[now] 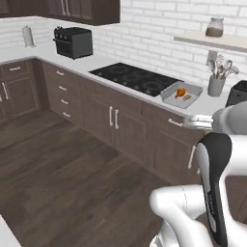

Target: Place one sweet potato and one chicken drumstick in each tupperware on the nearby counter, to pack two identical lunches.

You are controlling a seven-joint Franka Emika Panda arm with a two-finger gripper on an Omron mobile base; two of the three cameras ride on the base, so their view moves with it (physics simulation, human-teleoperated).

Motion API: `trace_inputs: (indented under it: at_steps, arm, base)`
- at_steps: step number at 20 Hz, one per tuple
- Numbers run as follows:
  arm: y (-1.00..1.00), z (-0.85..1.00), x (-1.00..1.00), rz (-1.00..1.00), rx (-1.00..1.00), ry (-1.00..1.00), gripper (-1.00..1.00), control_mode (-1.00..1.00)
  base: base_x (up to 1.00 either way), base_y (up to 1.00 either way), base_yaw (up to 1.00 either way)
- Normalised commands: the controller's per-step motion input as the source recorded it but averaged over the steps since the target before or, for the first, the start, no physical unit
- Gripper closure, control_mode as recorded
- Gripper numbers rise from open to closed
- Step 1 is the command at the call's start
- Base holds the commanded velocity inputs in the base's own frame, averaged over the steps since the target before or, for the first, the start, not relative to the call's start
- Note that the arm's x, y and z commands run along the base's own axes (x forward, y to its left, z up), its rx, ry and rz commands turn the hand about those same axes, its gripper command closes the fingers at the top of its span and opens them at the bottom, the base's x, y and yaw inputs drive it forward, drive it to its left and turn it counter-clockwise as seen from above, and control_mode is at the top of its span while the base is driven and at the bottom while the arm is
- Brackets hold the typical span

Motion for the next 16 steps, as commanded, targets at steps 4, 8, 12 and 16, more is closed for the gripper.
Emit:
trace_inputs:
  at_steps: [4, 8, 12, 16]
  arm:
    - [0.00, 0.00, 0.00, 0.00, 0.00, 0.00, 1.00, 1.00]
    - [0.00, 0.00, 0.00, 0.00, 0.00, 0.00, 1.00, 1.00]
    - [0.00, 0.00, 0.00, 0.00, 0.00, 0.00, 1.00, 1.00]
    - [0.00, 0.00, 0.00, 0.00, 0.00, 0.00, 1.00, 1.00]
  base:
    - [1.00, -0.43, 0.05]
    - [1.00, 0.70, -0.09]
    - [1.00, 0.28, -0.34]
    - [0.76, 0.08, -0.64]
